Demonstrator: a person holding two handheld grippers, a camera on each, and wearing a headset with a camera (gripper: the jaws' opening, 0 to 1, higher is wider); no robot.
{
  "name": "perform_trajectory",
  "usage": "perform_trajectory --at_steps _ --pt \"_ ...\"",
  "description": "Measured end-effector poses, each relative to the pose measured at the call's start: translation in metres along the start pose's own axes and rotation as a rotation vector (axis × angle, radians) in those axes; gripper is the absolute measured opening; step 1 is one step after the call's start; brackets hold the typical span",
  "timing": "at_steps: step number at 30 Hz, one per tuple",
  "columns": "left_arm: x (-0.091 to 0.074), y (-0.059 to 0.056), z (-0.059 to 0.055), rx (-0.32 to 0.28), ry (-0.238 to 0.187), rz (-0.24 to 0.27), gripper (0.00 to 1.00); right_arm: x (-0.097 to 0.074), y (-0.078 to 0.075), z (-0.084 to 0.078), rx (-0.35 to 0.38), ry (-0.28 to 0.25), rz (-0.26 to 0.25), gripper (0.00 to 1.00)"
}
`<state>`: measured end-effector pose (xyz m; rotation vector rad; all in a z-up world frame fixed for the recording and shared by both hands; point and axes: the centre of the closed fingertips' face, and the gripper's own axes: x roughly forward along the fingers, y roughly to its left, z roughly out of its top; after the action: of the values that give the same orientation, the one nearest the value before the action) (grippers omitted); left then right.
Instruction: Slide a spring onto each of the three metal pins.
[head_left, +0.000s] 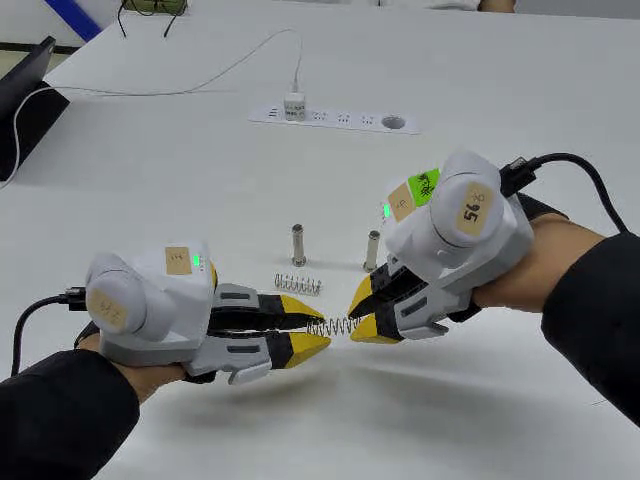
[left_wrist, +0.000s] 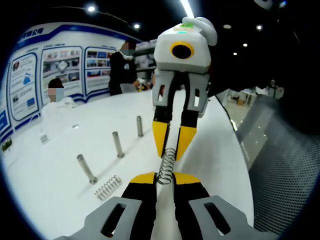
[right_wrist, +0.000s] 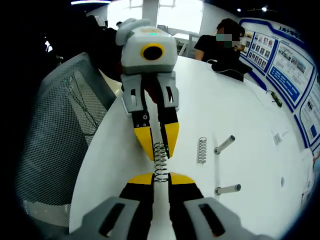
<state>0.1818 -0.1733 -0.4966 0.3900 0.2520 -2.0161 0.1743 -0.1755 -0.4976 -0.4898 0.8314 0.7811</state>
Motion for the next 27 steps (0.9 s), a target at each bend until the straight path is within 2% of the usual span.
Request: perform_trajectory --at_steps 13,20,27 --pt "-0.0005 -0.0049 -0.0012 -0.015 0.009 -0.026 0.1 0.0015 0.0033 -0.0009 0.021 -0.009 0.01 0.12" --pt "-0.0005 -0.0077 0.0033 -0.02 -0.008 -0.04 0.1 0.0029 0.0047 -0.0051 0.037 -0.007 0.014 0.12" --pt "0.0 -0.0066 0.0027 -0.025 -0.011 -0.037 0.1 -0.001 0.003 -0.002 0.044 -0.02 0.004 0.12"
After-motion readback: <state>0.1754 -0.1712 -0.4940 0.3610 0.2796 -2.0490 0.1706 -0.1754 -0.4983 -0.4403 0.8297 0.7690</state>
